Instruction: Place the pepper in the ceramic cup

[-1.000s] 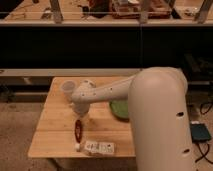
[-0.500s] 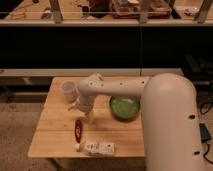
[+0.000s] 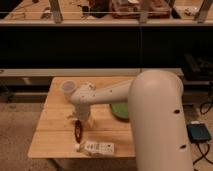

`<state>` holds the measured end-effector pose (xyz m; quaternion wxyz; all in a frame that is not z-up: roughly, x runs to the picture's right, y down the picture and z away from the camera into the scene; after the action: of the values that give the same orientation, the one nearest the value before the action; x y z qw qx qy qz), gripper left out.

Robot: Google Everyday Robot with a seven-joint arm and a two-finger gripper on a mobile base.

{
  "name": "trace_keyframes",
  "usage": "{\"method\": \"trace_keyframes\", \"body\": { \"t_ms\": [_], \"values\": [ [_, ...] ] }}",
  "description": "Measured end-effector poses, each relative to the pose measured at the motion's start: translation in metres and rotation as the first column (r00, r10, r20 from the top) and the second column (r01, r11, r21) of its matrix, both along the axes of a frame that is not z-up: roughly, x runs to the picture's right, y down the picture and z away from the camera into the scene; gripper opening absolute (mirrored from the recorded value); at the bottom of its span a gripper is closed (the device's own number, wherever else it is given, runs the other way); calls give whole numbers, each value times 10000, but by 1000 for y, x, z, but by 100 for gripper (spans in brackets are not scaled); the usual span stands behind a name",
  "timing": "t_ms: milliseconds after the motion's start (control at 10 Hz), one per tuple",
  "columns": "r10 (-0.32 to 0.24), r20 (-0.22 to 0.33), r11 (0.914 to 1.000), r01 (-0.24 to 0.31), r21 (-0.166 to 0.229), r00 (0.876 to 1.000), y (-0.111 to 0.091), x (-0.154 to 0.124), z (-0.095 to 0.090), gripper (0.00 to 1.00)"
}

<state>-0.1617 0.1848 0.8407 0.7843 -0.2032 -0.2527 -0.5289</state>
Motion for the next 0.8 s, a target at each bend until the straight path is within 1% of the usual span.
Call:
{"method": "trace_keyframes", "body": {
  "t_ms": [100, 200, 300, 400, 500, 600, 700, 800],
  "values": [
    [-452, -51, 9974, 454, 555, 9990, 0, -11, -10, 80],
    [-807, -55, 9921, 809, 961, 9967, -3, -14, -18, 80],
    [-1069, 120, 9881, 1049, 1127, 9942, -5, -17, -26, 80],
    [-1246, 376, 9884, 1207, 926, 9915, -7, -13, -29, 80],
    [-1173, 615, 9918, 1137, 590, 9912, -9, -11, -26, 80],
    [-891, 815, 9960, 896, -31, 9927, -8, -5, -18, 80],
    [-455, 896, 9970, 509, -590, 9949, -7, 3, -9, 80],
    [-235, 937, 9958, 316, -857, 9953, -5, 6, -3, 80]
  ]
}}
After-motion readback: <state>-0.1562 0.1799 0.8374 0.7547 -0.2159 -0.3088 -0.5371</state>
